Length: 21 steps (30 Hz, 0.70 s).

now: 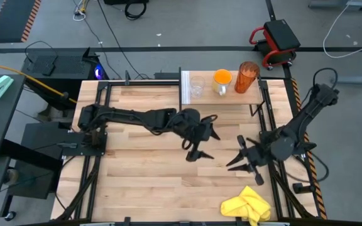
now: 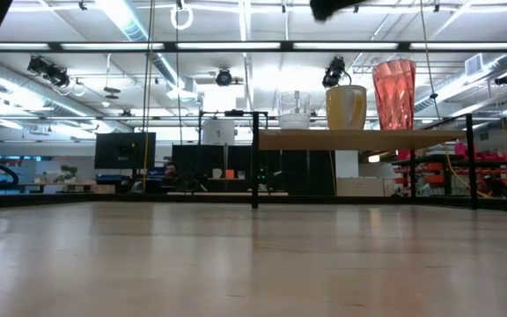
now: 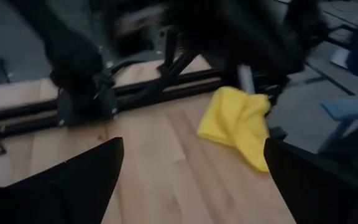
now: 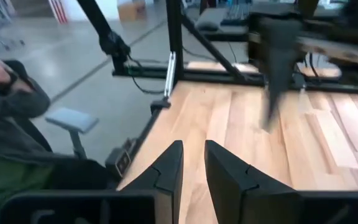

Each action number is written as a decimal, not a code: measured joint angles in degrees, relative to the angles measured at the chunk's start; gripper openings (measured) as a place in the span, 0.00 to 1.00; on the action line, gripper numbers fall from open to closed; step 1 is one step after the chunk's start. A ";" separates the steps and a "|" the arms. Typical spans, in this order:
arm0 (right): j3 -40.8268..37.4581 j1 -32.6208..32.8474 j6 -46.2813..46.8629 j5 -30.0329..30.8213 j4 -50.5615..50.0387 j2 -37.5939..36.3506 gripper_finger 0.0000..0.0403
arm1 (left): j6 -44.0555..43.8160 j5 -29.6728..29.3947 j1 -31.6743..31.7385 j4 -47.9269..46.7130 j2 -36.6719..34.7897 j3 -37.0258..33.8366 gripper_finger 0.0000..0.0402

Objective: Stack small to large cups/mugs on shelf
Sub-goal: Return to Home Position

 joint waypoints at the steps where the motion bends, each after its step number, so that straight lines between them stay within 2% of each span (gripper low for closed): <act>1: 0.00 0.55 0.01 0.75 -0.12 0.87 0.18 | -0.67 -0.09 0.32 1.90 0.01 -1.68 0.99; 8: 0.00 3.21 0.40 6.29 -0.52 4.15 0.18 | -4.52 0.22 1.96 15.61 -2.97 -15.35 0.99; 13: -0.38 3.72 1.56 14.23 -1.35 5.54 0.18 | -7.02 -0.95 3.05 28.18 -10.51 -28.34 0.99; 18: -2.00 3.47 2.37 23.48 -1.23 7.50 0.18 | -8.42 -7.58 2.95 40.97 -18.91 -41.52 0.99; 21: -2.74 3.20 3.25 26.36 -0.24 8.34 0.18 | -8.47 -11.92 3.01 47.83 -23.04 -47.67 0.99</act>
